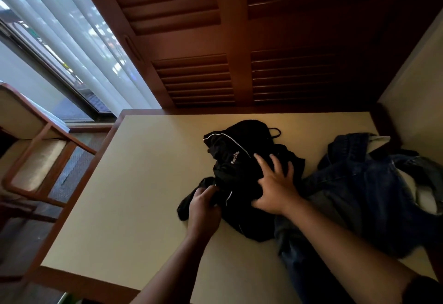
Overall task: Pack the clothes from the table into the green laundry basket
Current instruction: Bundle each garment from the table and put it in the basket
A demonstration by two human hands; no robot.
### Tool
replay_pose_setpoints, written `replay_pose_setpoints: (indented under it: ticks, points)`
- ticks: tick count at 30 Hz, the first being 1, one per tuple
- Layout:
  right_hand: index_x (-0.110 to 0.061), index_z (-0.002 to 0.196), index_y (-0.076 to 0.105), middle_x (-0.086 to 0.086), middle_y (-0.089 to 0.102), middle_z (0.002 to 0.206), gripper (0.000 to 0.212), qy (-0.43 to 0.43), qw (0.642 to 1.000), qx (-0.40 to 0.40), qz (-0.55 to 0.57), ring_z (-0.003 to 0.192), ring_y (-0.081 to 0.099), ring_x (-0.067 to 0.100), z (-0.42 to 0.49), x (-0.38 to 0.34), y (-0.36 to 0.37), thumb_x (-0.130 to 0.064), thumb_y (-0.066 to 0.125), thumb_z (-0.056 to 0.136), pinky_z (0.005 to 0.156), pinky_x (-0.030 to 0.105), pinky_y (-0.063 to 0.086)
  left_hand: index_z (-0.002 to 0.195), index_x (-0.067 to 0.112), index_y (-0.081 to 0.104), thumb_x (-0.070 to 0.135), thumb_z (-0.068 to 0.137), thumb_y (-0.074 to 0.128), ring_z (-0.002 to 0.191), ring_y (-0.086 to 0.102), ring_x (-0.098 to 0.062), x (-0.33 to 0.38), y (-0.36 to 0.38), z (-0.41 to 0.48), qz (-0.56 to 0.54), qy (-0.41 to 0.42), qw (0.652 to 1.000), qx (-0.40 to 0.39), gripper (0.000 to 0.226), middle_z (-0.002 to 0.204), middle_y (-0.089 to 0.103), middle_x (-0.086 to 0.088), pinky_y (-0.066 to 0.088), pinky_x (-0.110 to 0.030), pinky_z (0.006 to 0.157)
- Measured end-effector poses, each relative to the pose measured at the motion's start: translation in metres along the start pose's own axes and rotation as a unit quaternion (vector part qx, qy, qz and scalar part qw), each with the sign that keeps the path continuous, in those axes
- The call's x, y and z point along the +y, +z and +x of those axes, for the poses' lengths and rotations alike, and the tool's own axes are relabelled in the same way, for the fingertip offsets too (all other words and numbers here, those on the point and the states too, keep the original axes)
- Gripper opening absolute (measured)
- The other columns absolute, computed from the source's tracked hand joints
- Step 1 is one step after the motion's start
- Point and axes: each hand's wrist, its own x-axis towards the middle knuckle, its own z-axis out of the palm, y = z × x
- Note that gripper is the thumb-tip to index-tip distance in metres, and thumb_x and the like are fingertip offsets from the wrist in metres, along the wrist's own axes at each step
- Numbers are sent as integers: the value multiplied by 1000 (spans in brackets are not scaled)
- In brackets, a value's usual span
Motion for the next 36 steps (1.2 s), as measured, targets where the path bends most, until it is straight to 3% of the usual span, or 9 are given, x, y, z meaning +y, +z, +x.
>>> replay_pose_setpoints:
  ticks: [3,7,11,15,19,22,26,31,36]
  points:
    - [-23,133,59,-14,-3,166,84,46,988,-66,133,153,-13,27,5,-1,-6,-68,59,62,118,65,-2,110,23,75,0,81,72,89,65,-20,25,-19,8,-105,49,993,14,37,97,59,9,48,-16,68]
    - [-18,110,70,10,71,113,39,92,863,-36,495,118,63,34,-7,-9,-24,-24,72,72,90,37,56,99,28,69,14,84,69,89,69,-25,43,-31,19,-280,35,959,-16,21,98,69,-9,59,-45,73]
    - [-17,111,69,13,75,103,64,78,786,-37,612,98,71,35,-16,-14,-20,-31,68,48,95,58,54,116,34,67,36,83,78,120,60,-30,44,-36,25,-349,-4,936,-48,34,131,51,-8,58,-47,96]
    - [-9,87,69,8,68,75,45,54,680,-2,731,70,66,24,-33,-22,-19,-18,66,43,67,32,52,139,58,38,63,65,84,132,53,-26,44,-43,23,-338,-53,937,-76,88,151,38,2,52,-51,105]
    - [-27,38,38,-7,36,41,32,48,695,23,717,34,37,-3,-45,-29,-29,-5,49,60,55,25,25,154,48,18,68,69,80,115,68,-21,52,-46,11,-403,-107,884,-212,108,146,49,0,61,-41,84]
    - [-13,58,52,8,52,56,36,53,705,60,705,53,57,0,-69,-26,-28,3,42,89,61,26,44,145,20,45,50,97,60,102,73,-16,60,-45,-1,-407,-116,868,-259,58,129,67,-10,59,-34,77]
    - [-9,112,59,-2,71,71,19,91,658,36,747,65,69,12,-75,-29,-32,-7,44,101,56,17,53,120,0,66,47,83,77,95,72,-34,64,-53,-8,-455,-145,824,-305,61,104,74,-19,55,-46,88]
    - [-22,97,61,-6,67,90,5,128,812,129,555,84,62,6,-65,-28,-25,-26,60,99,88,32,47,112,-3,68,16,88,68,86,71,-36,62,-51,-6,-511,-150,825,-188,31,96,72,-22,57,-40,75]
    - [-10,139,49,8,54,135,42,117,854,116,494,120,49,13,-52,-7,3,-32,47,104,96,24,36,114,-5,66,11,80,67,89,69,-37,48,-51,-10,-547,-153,805,-174,38,103,68,-24,56,-41,77]
